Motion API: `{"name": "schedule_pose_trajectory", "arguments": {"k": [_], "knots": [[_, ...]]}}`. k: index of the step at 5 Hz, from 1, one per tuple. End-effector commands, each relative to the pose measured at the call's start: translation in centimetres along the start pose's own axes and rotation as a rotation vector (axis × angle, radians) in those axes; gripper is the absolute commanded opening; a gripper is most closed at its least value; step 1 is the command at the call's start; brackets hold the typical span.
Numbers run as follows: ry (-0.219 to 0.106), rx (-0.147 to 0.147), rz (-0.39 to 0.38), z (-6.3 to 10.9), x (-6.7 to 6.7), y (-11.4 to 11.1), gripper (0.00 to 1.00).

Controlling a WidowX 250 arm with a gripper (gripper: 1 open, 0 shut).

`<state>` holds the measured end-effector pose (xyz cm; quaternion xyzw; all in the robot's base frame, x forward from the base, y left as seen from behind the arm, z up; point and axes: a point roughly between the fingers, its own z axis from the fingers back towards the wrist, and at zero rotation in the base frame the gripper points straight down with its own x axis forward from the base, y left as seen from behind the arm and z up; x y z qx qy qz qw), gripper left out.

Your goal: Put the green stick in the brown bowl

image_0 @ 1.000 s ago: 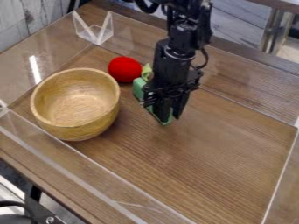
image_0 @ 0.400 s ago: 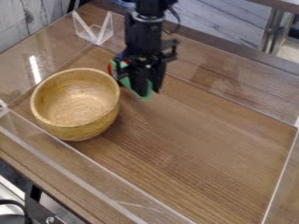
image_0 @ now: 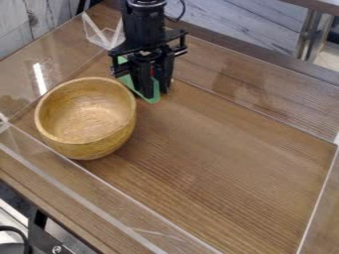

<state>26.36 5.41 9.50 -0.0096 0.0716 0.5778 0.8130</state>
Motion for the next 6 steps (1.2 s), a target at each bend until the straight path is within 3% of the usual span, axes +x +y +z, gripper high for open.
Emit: {"name": "schedule_pose_trajectory", "arguments": {"k": [1, 2, 4, 6], "knots": [[-0.024, -0.053, -0.1, 3.0, 0.8, 0.2, 0.0], [-0.016, -0.046, -0.196, 3.8, 1.8, 1.1, 0.0], [-0.015, -0.029, -0.243, 2.5, 2.3, 3.9, 0.0], [-0.001, -0.015, -0.272, 1.5, 1.8, 6.2, 0.0]]}}
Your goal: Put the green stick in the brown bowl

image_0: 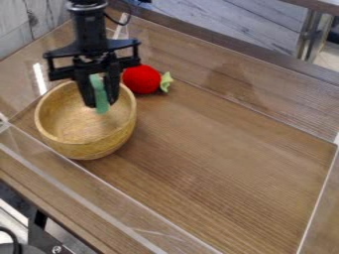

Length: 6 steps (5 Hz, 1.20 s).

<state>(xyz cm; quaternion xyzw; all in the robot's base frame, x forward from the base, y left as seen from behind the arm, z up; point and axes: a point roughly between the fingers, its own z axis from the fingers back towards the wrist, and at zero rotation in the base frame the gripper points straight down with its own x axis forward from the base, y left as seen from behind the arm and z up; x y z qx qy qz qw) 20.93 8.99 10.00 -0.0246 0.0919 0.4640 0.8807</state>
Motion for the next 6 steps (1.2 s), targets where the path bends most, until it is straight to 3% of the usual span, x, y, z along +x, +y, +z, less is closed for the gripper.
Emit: {"name": "schedule_pose_trajectory", "arguments": {"k": [1, 2, 4, 6], "knots": [[-0.034, -0.027, -0.017, 1.2, -0.1, 0.5, 0.0], [-0.021, -0.03, -0.025, 1.1, -0.3, 0.8, 0.0], [0.011, -0.055, 0.022, -1.6, 0.1, 1.8, 0.0], [0.026, -0.081, 0.032, -1.3, 5.1, 3.1, 0.0]]}}
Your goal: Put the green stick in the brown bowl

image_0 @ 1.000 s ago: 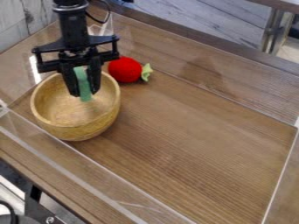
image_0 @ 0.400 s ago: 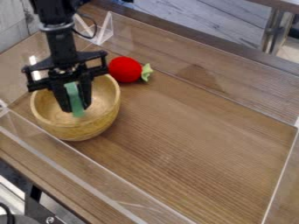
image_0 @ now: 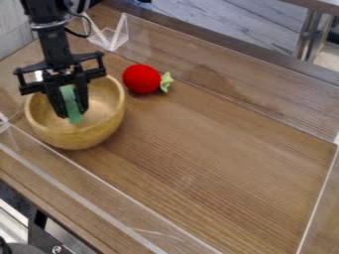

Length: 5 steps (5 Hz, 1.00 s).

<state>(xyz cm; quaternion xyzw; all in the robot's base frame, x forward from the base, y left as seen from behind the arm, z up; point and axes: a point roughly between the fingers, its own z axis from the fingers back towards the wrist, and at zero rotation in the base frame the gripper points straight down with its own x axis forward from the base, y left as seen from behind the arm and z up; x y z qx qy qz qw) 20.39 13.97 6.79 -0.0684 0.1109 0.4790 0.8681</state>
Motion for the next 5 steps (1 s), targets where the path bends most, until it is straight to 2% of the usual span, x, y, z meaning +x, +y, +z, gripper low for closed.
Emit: {"name": "schedule_pose_trajectory", "arguments": {"k": [1, 2, 3, 5], "knots": [[-0.035, -0.022, -0.01, -0.5, 0.1, -0.8, 0.0], [-0.036, -0.038, 0.02, 0.0, -0.7, -1.6, 1.0], [-0.037, -0.058, 0.045, 0.8, -1.5, -2.5, 1.0], [-0.02, -0.076, -0.126, 1.9, -3.7, -6.4, 1.0]]}}
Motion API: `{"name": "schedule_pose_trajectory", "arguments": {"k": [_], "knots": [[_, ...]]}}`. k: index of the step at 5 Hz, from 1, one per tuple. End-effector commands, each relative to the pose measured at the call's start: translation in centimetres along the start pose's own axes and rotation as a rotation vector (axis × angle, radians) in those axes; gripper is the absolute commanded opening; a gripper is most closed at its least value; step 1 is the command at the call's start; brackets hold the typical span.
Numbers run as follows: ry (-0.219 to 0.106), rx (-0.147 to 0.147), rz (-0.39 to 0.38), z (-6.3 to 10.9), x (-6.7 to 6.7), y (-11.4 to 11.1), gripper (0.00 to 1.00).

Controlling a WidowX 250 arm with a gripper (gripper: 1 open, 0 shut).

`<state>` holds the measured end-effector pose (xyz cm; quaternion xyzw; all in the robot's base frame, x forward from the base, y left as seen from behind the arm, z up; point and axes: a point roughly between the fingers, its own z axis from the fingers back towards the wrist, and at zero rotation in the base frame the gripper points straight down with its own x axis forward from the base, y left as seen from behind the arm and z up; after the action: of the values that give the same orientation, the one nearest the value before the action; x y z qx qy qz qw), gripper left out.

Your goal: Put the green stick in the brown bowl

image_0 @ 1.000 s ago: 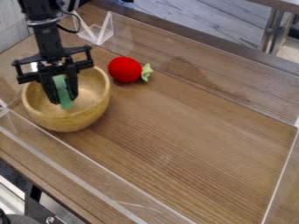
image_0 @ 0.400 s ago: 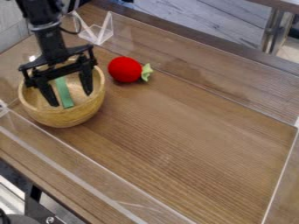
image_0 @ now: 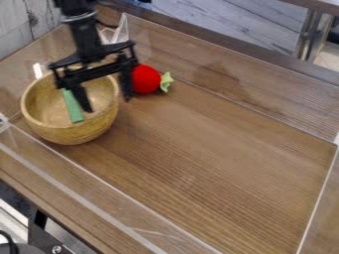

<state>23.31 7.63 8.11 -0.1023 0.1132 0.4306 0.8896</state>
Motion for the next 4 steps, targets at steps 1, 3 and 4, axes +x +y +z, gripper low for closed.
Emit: {"name": "schedule_pose_trajectory", "arguments": {"k": [1, 3, 4], "knots": [[-0.041, -0.051, -0.085, 3.8, -0.2, -1.9, 1.0], [-0.05, -0.111, -0.184, 6.8, -1.4, -4.4, 1.0], [-0.092, -0.13, -0.211, 7.0, -1.6, -5.4, 1.0]]}}
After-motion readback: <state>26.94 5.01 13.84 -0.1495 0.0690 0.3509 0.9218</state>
